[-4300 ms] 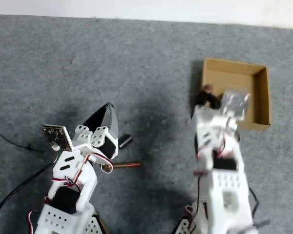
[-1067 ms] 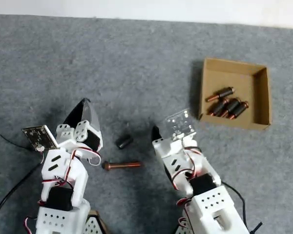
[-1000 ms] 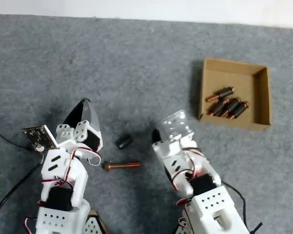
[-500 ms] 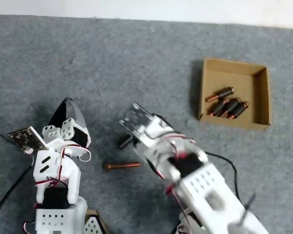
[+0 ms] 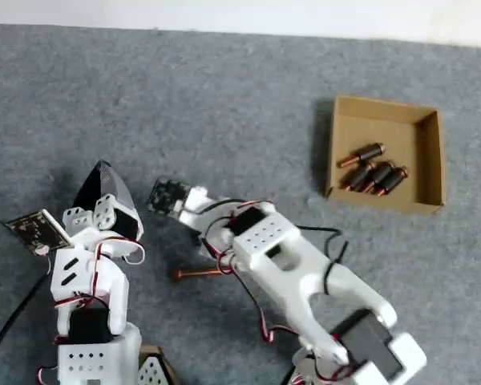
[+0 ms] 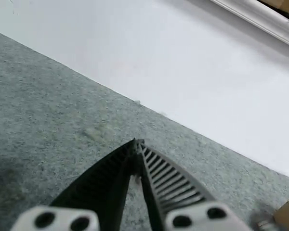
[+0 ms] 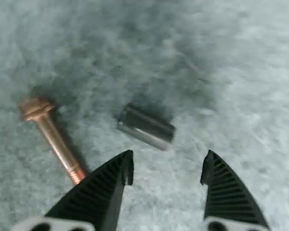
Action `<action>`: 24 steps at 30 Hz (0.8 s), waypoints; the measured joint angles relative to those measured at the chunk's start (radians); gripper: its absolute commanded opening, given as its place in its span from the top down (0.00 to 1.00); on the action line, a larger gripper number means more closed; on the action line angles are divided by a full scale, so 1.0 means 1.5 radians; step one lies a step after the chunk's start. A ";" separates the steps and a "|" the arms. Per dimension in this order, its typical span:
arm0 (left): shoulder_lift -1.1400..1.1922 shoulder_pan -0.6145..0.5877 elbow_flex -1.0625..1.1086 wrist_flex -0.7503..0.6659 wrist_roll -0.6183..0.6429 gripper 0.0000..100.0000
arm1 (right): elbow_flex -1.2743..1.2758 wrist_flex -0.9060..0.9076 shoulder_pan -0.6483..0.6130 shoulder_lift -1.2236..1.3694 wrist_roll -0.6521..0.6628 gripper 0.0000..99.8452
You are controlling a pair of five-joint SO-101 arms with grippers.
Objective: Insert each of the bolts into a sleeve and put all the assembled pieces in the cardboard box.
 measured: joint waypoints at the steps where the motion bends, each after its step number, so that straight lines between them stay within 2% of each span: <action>1: 0.000 -0.001 0.000 0.000 -0.001 0.99 | -0.007 0.000 -0.002 0.014 0.008 0.79; 7: 0.000 -0.001 0.000 0.000 -0.001 0.99 | -0.070 0.028 -0.002 0.104 0.051 0.79; 15: 0.000 -0.013 0.000 0.000 -0.001 0.99 | -0.176 0.043 -0.002 0.222 0.054 0.79; 24: 0.000 -0.013 0.000 0.000 -0.001 0.99 | -0.193 0.048 -0.018 0.275 0.056 0.81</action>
